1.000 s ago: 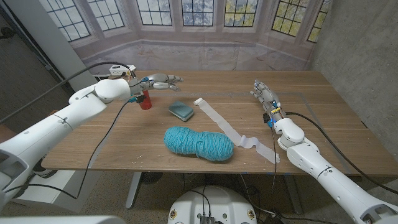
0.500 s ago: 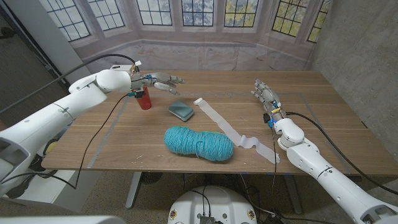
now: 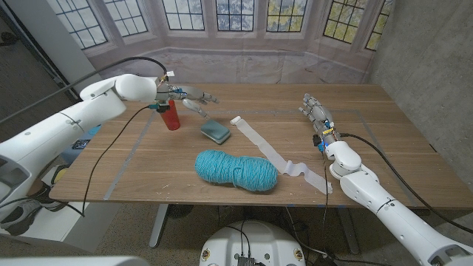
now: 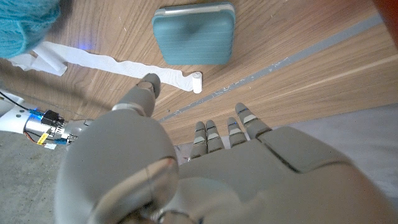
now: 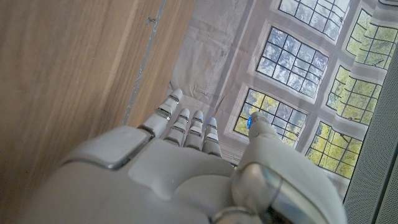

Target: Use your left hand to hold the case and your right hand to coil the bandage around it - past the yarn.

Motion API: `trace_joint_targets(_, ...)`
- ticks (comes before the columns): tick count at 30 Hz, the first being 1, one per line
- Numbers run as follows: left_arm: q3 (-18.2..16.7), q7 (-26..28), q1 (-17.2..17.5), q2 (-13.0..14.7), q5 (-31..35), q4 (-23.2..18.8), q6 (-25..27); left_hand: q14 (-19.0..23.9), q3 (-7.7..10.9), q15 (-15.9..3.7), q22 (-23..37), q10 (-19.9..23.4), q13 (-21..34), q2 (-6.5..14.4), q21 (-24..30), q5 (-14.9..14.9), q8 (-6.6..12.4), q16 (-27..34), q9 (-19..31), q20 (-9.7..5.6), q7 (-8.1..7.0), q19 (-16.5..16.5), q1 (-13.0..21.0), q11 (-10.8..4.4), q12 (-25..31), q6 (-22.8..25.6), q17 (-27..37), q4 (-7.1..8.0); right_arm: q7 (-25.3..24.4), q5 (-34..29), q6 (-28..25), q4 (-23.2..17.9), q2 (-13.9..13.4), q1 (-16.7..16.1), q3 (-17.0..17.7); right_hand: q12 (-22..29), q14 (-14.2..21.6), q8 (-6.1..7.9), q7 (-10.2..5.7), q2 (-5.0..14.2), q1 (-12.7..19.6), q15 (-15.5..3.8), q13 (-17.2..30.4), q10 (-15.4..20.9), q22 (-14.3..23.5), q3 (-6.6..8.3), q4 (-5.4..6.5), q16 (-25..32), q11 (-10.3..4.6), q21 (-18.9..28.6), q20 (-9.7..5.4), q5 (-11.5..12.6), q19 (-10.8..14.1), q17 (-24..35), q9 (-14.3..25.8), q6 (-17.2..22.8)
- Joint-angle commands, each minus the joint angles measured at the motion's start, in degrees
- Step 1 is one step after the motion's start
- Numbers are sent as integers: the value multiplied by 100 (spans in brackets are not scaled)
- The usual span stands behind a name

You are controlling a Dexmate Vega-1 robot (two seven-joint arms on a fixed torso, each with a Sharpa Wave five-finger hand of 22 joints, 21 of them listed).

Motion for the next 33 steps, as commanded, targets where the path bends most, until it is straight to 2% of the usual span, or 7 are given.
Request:
trace_joint_targets(1, 106, -90, -171, 2, 850, -114, -387, 10, -55, -14, -1, -12, 12, -113, 23, -68, 33, 31, 20, -34, -32, 63, 27, -46, 21, 4, 20, 24, -54, -35, 22, 2, 15, -19, 12, 2, 48, -7, 39, -6, 36, -113, 13, 3, 24, 13, -24, 44, 28, 38, -297, 23, 56, 5, 26, 4)
trace_joint_targets(5, 128, -5, -211, -33, 1155, -89, -571, 9, -89, -20, 2, -49, 17, -170, 30, -126, 11, 34, 21, -44, -1, 82, 51, 27, 16, -68, 22, 44, -77, -34, 13, -19, 9, -40, 25, 0, 45, -11, 33, -3, 43, -116, 13, -2, 24, 20, -33, 43, 19, 36, -297, 26, 53, 2, 26, -5)
trace_joint_targets(14, 222, 10, -352, -184, 1616, 74, -945, -48, -149, -4, 6, -128, 30, -262, 21, -225, -16, 21, 26, -35, -6, 60, 84, -1, 8, -193, 27, 74, -139, -33, 30, -34, 17, -99, 55, -5, 42, -10, 41, -3, 49, -112, 13, -16, 23, 28, -43, 42, 44, 37, -294, 29, 56, 0, 26, -4)
trace_joint_targets(18, 271, 27, -407, -231, 1824, 144, -1086, -140, -220, 28, 9, -251, 51, -354, 15, -288, -48, 9, 31, -23, 29, 33, 87, 86, -5, -363, 32, 110, -156, -34, 56, -40, 19, -128, 70, -6, 39, -13, 42, -3, 52, -109, 14, -22, 23, 31, -48, 41, 52, 36, -299, 30, 55, -1, 26, -11)
trace_joint_targets(33, 411, 83, -481, -332, 2431, 334, -1432, -183, -330, 81, 14, -296, 82, -508, 6, -297, -44, 23, 36, 9, 111, -24, 44, 176, 32, -484, 40, 142, -284, -59, 38, -136, 14, -238, 113, 1, 35, -12, 77, -6, 65, -84, 16, -13, 23, 44, -70, 39, 90, 39, -314, 36, 69, -5, 26, -12)
